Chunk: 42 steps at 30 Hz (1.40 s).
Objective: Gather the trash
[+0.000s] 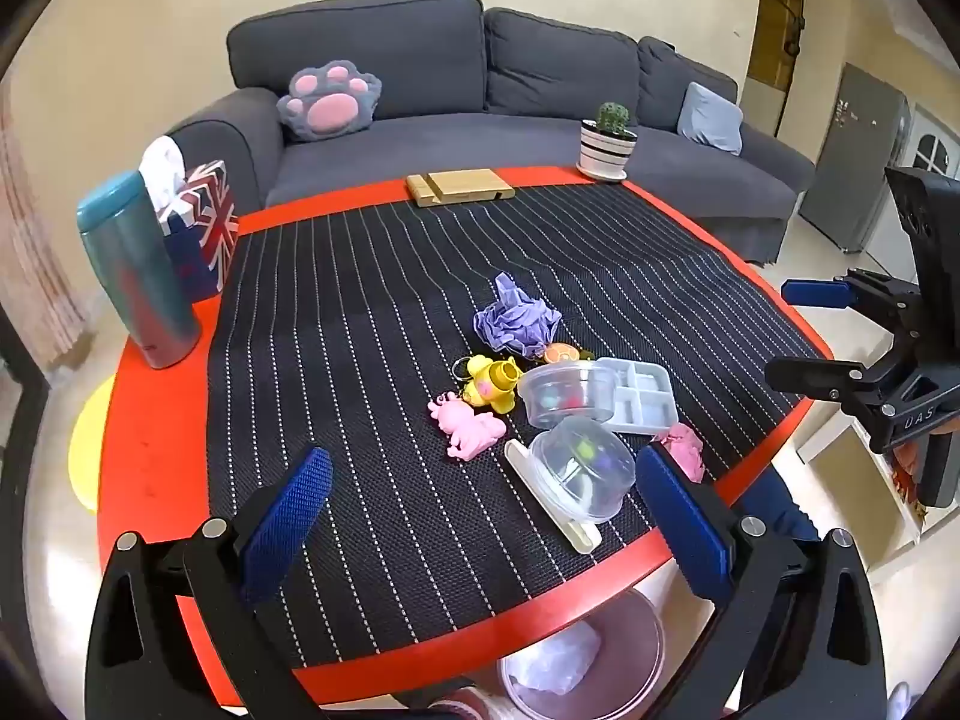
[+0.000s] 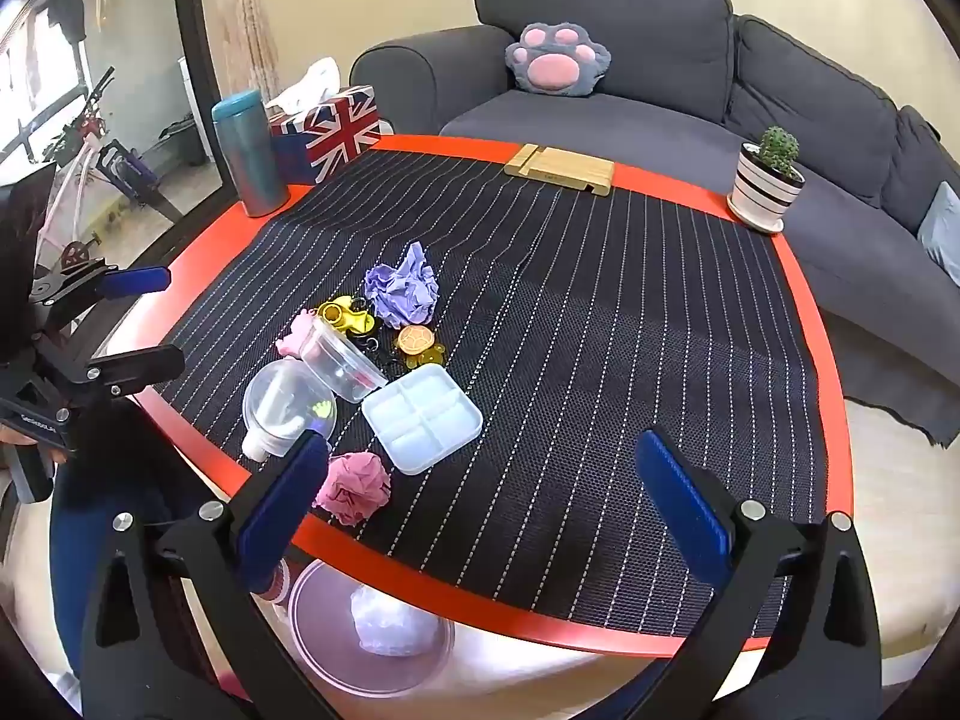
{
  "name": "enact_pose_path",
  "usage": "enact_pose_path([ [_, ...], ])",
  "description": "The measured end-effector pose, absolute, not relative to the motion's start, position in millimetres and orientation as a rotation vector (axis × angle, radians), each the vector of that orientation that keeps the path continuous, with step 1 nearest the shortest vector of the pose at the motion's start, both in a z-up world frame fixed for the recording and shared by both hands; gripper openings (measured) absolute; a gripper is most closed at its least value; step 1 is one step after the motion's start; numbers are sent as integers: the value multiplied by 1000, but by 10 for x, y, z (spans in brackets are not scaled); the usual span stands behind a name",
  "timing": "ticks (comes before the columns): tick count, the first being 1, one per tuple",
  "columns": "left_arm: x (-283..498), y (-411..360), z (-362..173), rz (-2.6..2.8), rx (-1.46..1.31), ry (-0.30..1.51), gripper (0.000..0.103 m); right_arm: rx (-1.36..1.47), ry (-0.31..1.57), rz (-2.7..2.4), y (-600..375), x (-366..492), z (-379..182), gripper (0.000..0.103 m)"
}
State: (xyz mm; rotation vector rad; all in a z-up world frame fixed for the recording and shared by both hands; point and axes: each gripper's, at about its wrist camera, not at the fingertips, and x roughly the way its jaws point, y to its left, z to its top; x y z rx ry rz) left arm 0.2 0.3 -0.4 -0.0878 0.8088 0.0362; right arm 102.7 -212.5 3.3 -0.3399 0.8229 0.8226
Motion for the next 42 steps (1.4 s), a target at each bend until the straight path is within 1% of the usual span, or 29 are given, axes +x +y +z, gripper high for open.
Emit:
enact_pose_path([
  [28, 10, -28, -59, 35, -80, 817, 97, -341, 836, 826, -2102, 1014, -7, 100],
  [42, 8, 53, -83, 47, -88, 847, 97, -344, 918, 866, -1926, 1094, -107, 100],
])
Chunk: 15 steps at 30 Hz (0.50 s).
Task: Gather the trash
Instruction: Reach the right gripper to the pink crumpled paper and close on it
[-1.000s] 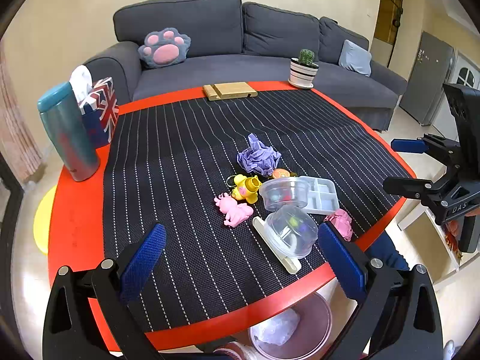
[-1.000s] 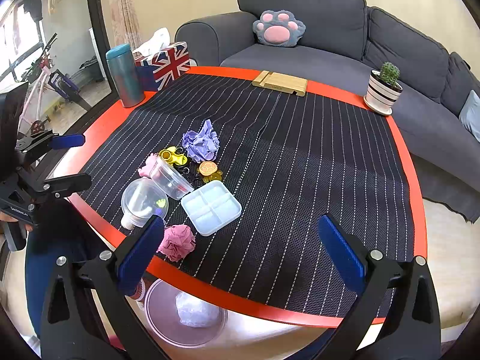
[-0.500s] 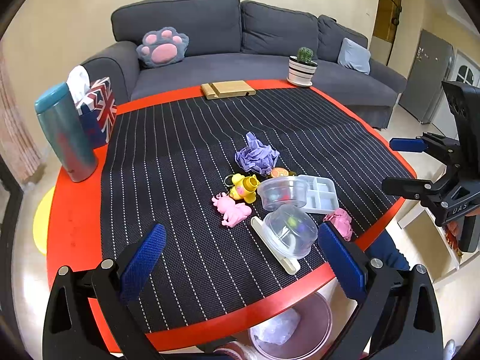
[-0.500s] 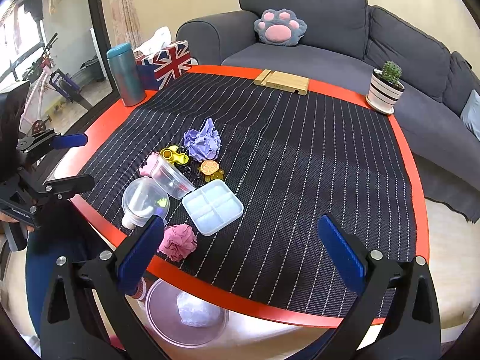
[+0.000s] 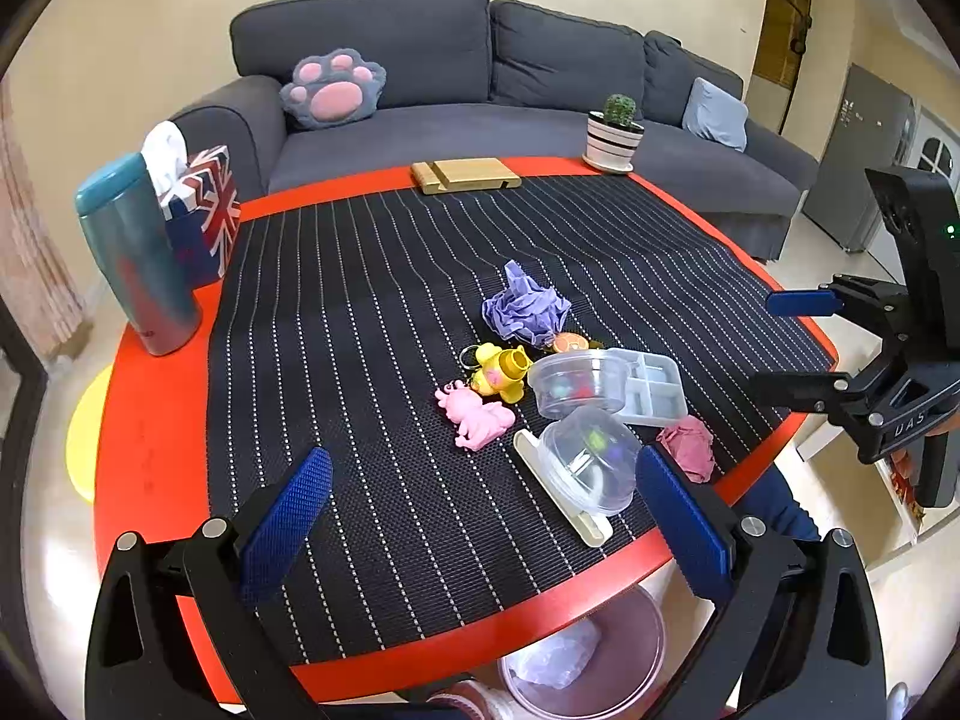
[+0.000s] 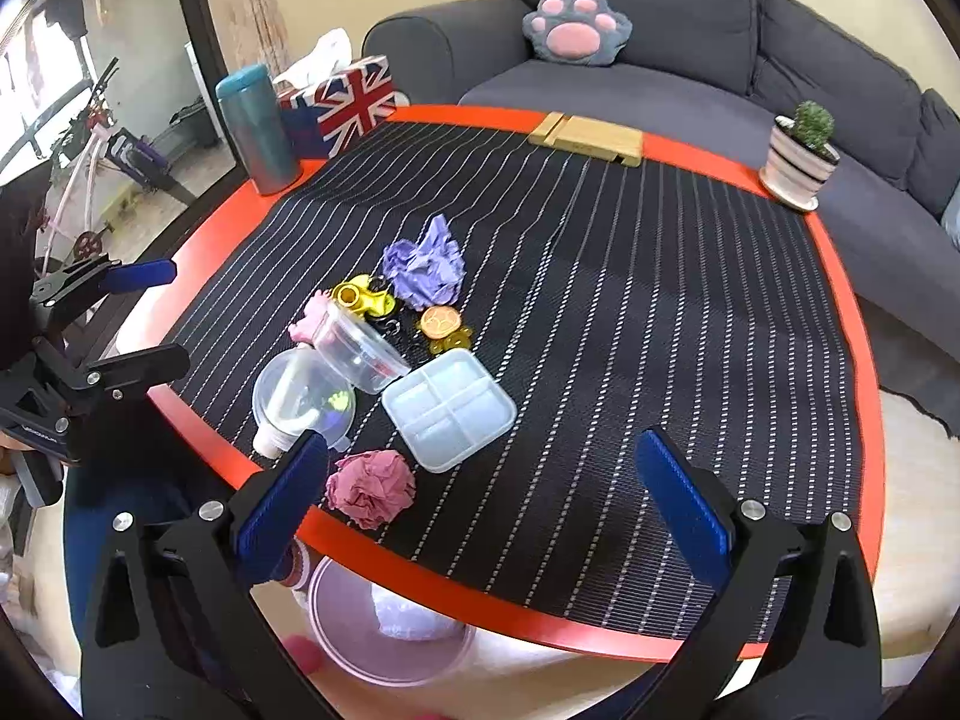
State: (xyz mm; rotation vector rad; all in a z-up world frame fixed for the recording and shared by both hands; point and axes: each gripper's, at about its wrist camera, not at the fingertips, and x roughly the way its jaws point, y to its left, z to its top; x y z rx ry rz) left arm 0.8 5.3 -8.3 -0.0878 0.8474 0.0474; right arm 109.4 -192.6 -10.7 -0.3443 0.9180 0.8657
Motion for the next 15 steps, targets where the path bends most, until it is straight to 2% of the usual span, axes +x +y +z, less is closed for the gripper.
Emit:
enact_pose_path([
  [13, -2, 117, -151, 54, -99, 869, 97, -473, 1016, 957, -1574, 925, -435, 99],
  [14, -2, 119, -155, 52, -101, 866, 97, -476, 1019, 962, -1561, 912, -448, 97],
  [15, -1, 118, -157, 50, -104, 870, 97, -485, 1027, 969, -1537, 896, -472, 84],
])
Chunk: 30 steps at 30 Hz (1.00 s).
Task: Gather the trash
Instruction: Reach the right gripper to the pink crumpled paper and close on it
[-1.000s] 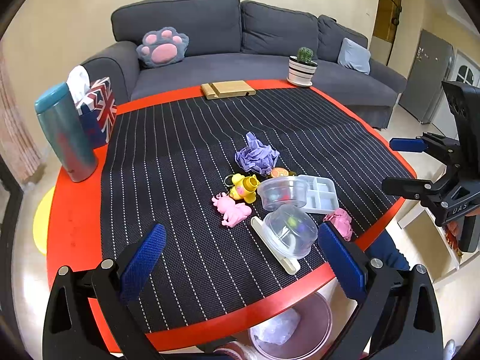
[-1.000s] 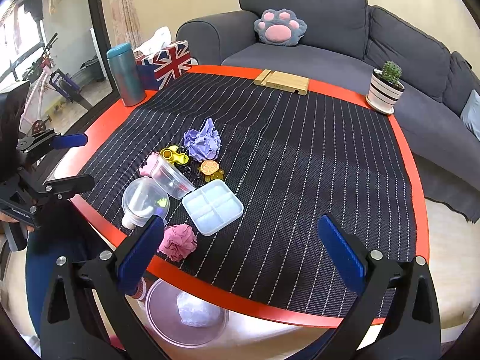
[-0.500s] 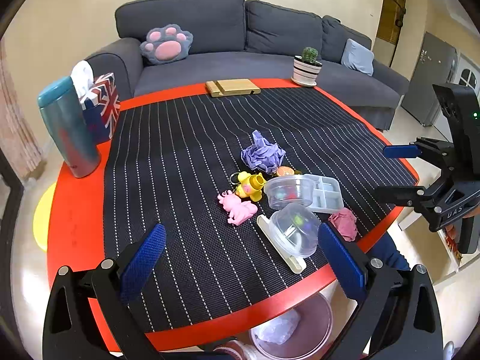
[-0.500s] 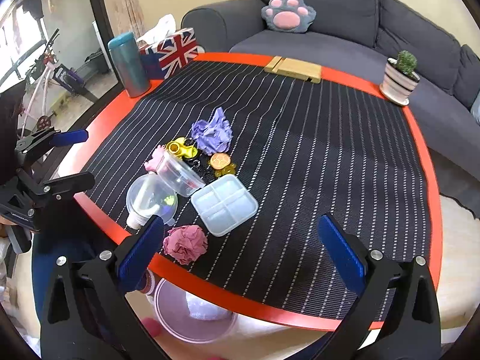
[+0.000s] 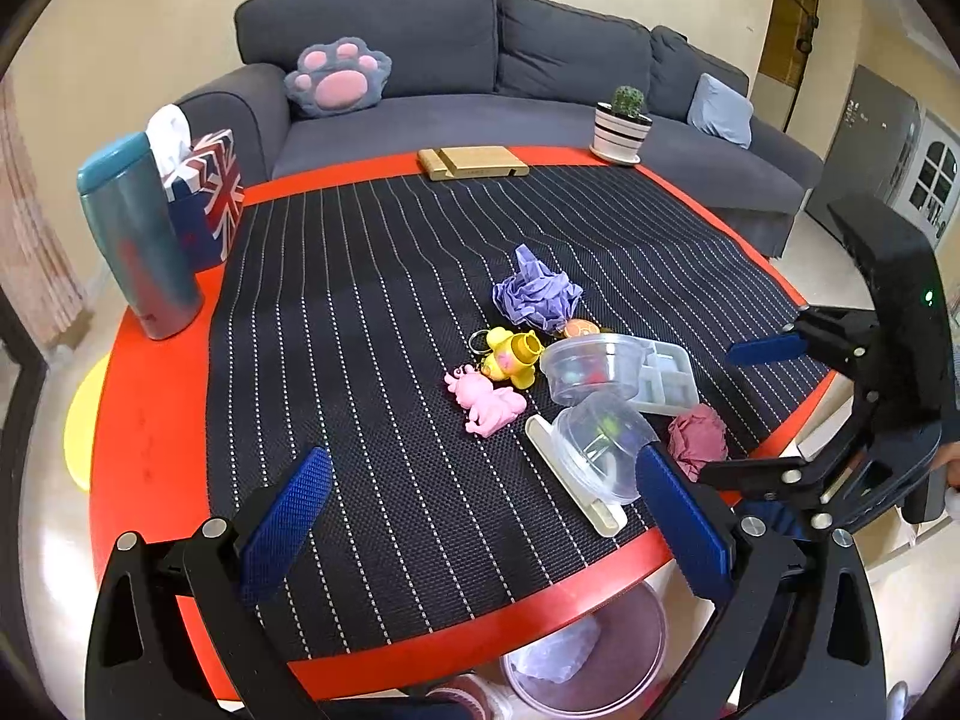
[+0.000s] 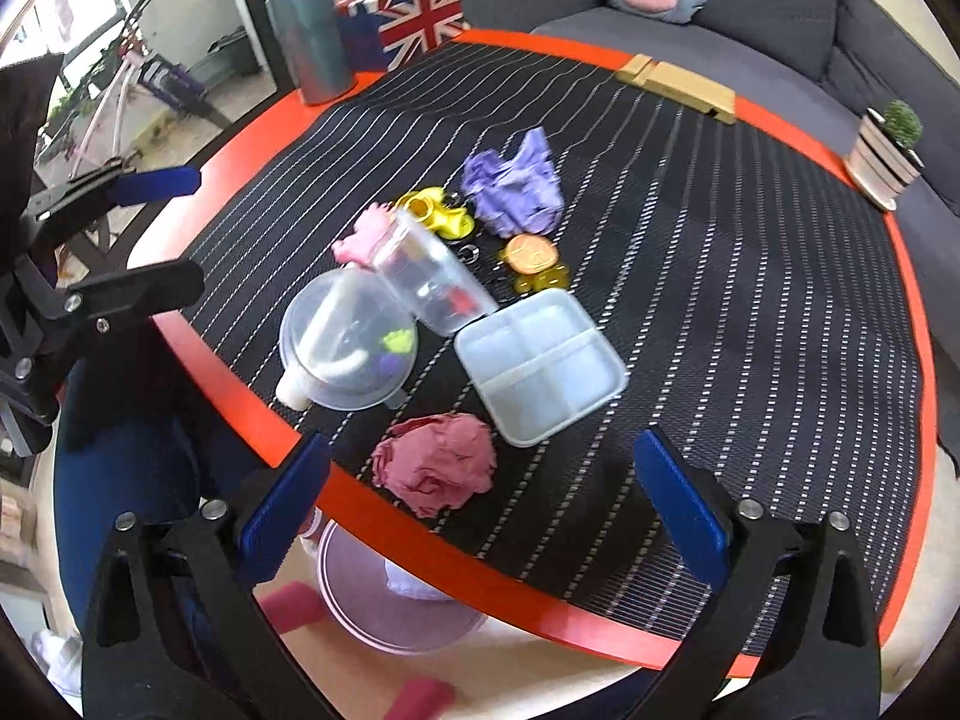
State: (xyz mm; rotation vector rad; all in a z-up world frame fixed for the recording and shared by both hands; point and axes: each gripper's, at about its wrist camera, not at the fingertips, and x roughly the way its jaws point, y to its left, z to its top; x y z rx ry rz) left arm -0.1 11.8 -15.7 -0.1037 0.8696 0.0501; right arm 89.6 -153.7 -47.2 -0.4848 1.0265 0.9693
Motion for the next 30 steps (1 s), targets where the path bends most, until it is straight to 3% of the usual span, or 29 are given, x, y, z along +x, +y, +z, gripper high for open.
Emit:
enact_pose_path([
  [1, -3, 118, -158, 49, -103, 870, 97, -495, 1032, 972, -1521, 886, -494, 74],
  [5, -7, 118, -164, 45, -111, 868, 97, -522, 1042, 991, -1487, 834, -551, 65],
  [9, -4, 106, -170, 40, -113, 864, 97, -522, 1040, 996, -1502, 814, -562, 39],
  [30, 245, -205, -170, -34, 3, 922, 97, -398, 1029, 970, -1834, 1008, -220, 35],
])
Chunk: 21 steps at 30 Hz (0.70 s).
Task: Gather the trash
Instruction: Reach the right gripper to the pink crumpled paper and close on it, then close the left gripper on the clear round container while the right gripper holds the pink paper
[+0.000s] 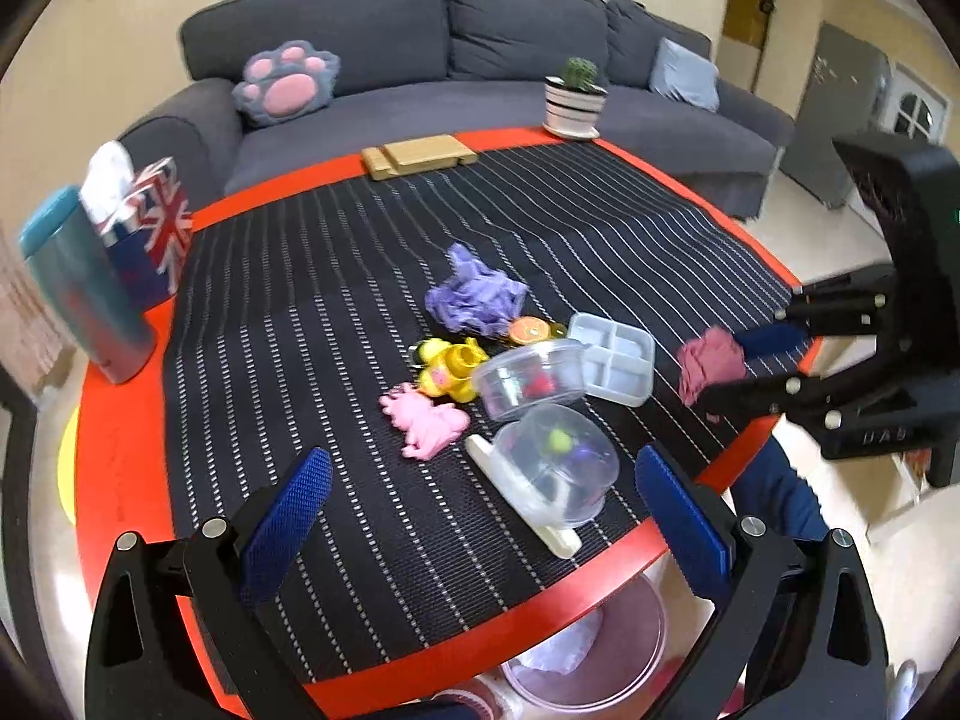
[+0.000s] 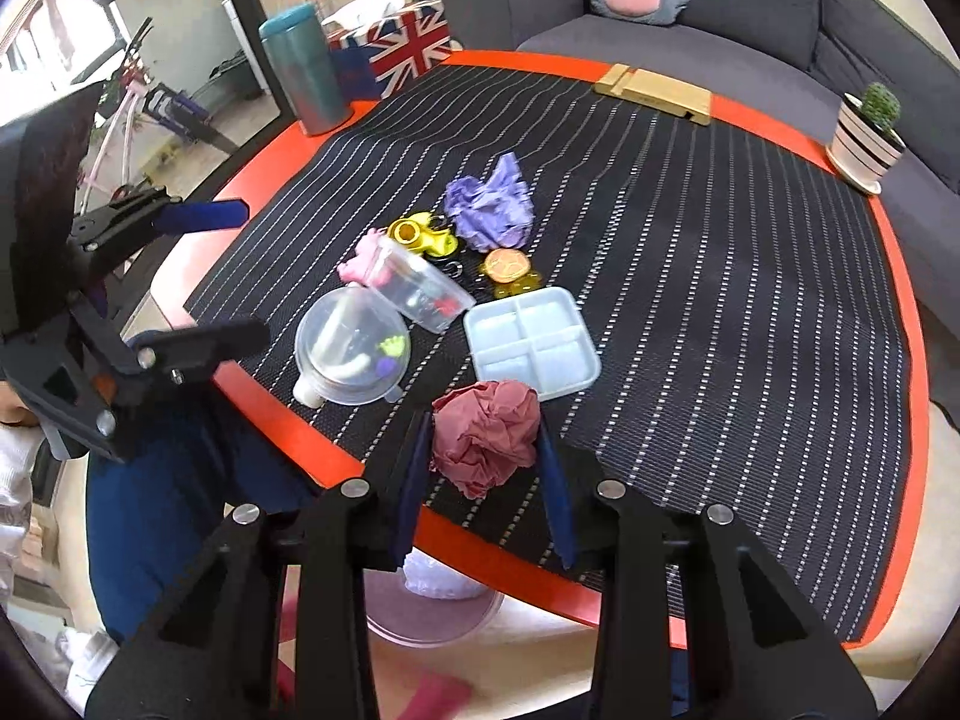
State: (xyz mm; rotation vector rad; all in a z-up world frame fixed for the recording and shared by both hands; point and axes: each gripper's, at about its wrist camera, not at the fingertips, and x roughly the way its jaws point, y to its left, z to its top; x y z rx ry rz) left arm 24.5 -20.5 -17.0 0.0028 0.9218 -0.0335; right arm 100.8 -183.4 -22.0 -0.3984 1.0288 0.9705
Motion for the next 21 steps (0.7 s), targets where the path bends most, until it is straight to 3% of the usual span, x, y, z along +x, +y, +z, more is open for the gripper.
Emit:
enact_pose_path([
  [15, 457, -501, -427, -123, 120, 1011, 96, -382, 1046, 949, -1947, 1080, -261, 35],
  [21, 486, -535, -487, -129, 139, 1029, 72, -384, 1049, 950, -1953, 1085, -274, 35],
])
